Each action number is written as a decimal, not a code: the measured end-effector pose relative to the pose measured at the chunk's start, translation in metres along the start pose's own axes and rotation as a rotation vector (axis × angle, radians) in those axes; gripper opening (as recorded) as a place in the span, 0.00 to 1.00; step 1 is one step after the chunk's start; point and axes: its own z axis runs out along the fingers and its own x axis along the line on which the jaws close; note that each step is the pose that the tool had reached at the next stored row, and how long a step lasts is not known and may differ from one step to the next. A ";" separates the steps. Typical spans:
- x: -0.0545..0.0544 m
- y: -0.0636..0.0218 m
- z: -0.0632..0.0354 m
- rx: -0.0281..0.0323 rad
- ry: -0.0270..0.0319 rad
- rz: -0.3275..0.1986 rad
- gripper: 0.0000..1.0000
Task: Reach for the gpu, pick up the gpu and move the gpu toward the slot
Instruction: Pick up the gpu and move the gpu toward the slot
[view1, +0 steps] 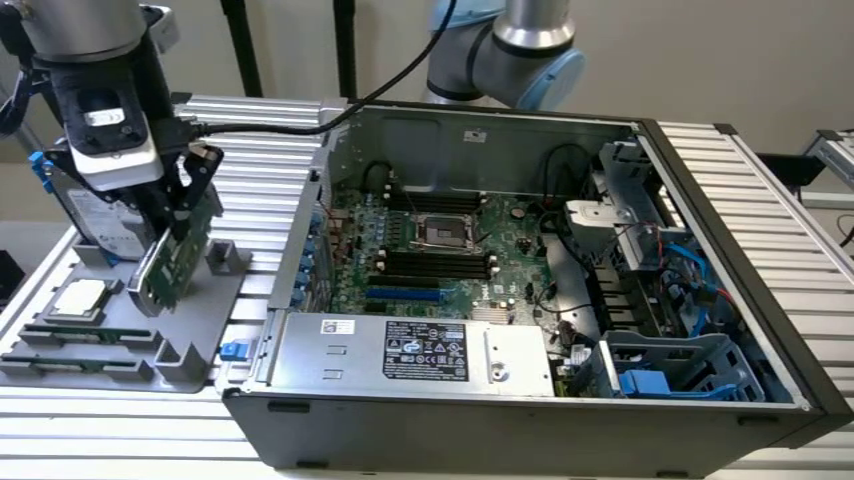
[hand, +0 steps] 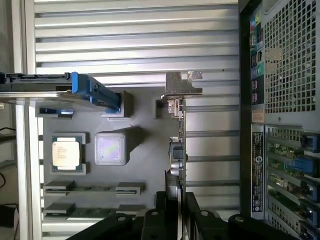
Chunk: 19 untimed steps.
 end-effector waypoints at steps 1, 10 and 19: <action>-0.002 -0.0001 -0.0045 0.0000 0.0007 0.000 0.26; -0.030 -0.0014 -0.0461 0.0002 0.0067 0.000 0.26; -0.069 -0.0037 -0.0881 -0.0002 0.0151 0.000 0.26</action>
